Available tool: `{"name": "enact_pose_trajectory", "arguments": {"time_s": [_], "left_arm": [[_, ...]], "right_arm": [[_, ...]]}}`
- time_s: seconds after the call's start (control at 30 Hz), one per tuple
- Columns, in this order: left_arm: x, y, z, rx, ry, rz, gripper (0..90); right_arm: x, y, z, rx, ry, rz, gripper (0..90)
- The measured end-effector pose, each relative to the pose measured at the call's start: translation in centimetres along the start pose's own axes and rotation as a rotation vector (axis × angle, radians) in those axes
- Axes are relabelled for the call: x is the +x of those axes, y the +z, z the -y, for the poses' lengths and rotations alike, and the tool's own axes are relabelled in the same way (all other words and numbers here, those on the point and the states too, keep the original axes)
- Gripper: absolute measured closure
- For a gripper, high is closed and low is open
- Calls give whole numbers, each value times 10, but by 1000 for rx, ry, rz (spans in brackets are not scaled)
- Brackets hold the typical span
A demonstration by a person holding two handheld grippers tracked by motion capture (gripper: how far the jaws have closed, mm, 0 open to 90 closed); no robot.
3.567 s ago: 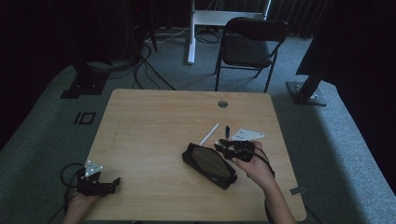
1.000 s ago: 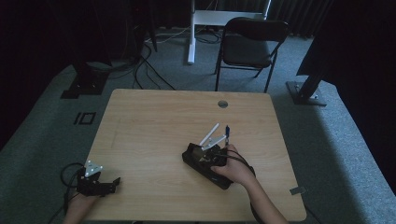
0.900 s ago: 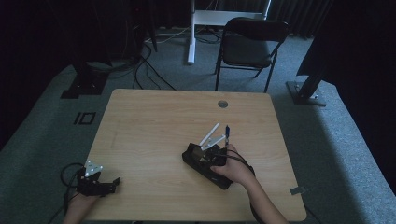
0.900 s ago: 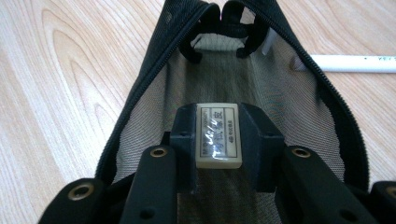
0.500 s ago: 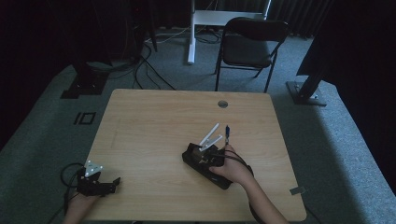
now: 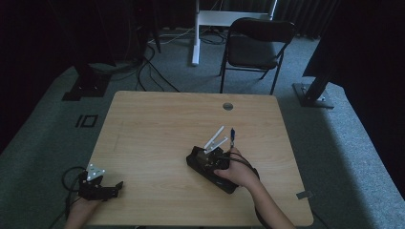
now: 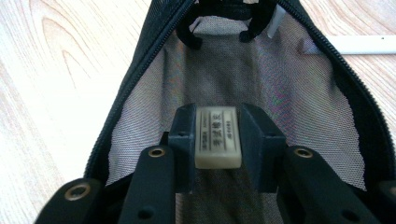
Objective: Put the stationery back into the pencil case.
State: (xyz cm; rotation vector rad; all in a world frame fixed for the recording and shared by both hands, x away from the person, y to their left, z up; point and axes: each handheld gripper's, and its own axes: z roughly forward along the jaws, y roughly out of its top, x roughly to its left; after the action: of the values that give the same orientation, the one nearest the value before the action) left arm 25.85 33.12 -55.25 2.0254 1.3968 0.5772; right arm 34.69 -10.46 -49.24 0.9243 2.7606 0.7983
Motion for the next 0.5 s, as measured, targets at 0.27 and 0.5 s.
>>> {"name": "enact_pose_trajectory", "arguments": {"time_s": [0.27,0.5], "left_arm": [[0,0,0,0,0,0,1],[0,0,0,0,0,0,1]], "right_arm": [[-1,-3,2,-10,8,-16,652],[0,-8,3,-29,12,-15,652]]}}
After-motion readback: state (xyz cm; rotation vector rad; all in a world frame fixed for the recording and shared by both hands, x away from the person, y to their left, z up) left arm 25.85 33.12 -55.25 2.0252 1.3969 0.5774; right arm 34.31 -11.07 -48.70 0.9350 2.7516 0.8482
